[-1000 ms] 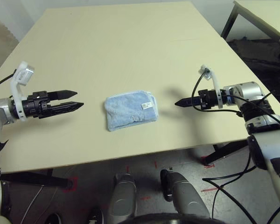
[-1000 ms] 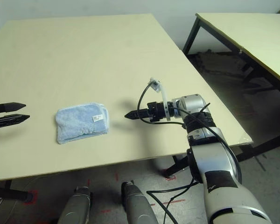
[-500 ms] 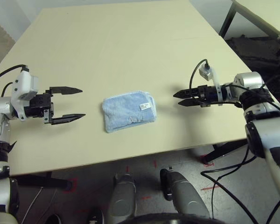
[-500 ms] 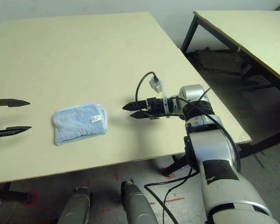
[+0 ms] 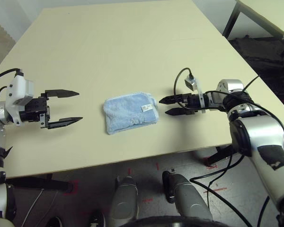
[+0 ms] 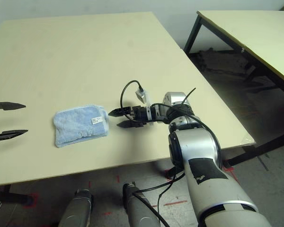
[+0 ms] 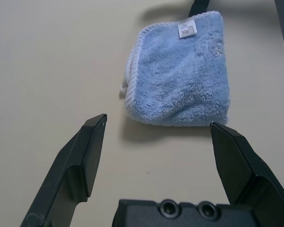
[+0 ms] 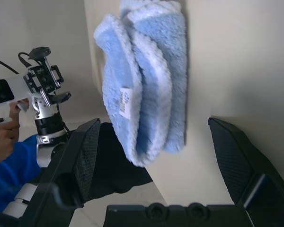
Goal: Fold the towel and set it aside.
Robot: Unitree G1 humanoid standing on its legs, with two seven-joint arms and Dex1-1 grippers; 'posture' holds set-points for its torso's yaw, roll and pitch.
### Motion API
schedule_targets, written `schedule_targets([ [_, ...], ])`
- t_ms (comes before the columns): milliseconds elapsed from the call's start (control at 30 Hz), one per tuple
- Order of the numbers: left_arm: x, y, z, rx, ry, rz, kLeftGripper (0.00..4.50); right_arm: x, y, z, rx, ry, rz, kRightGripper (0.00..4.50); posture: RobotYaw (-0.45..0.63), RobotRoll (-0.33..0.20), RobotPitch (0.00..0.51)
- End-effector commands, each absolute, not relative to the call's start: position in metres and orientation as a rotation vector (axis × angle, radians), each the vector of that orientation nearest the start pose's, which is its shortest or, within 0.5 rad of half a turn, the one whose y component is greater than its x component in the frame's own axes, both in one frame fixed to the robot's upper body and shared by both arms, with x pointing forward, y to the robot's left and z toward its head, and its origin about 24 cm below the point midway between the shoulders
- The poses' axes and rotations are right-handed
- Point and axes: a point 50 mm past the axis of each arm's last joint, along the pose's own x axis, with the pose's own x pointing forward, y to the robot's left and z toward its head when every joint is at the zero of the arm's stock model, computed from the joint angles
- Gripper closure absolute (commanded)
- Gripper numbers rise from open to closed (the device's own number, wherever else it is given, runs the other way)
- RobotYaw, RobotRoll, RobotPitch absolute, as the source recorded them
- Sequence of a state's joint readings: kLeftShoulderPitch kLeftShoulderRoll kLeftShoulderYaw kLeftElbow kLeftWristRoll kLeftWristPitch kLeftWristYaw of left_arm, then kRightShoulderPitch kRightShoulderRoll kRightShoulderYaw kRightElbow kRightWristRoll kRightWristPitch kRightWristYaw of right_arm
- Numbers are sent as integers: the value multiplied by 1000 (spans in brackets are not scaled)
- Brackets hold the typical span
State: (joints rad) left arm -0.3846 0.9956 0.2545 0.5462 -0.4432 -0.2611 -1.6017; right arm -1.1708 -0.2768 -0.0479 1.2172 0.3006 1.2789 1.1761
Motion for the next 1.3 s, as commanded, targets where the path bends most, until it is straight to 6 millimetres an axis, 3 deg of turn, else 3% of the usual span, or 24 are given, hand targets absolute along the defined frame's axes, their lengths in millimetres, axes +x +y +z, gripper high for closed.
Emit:
schedule_targets([
  [33, 250, 340, 186, 597, 42, -1096, 43, 348, -110, 110, 835, 1108, 990, 0, 131, 0, 154],
  [500, 254, 334, 185, 593, 12, -1108, 43, 350, -84, 106, 764, 1042, 1062, 0, 127, 0, 154],
  [733, 256, 333, 188, 598, -20, -1101, 43, 348, -82, 99, 674, 1061, 1092, 0, 136, 0, 157],
  [900, 255, 334, 186, 595, -21, -1097, 43, 349, -82, 100, 715, 1044, 1078, 0, 133, 0, 160],
  [967, 254, 334, 186, 594, -22, -1097, 0, 350, -82, 101, 739, 1026, 1069, 487, 131, 0, 160],
  [1300, 255, 334, 185, 591, -25, -1095, 0, 356, -85, 105, 810, 950, 1015, 4038, 126, 0, 162],
])
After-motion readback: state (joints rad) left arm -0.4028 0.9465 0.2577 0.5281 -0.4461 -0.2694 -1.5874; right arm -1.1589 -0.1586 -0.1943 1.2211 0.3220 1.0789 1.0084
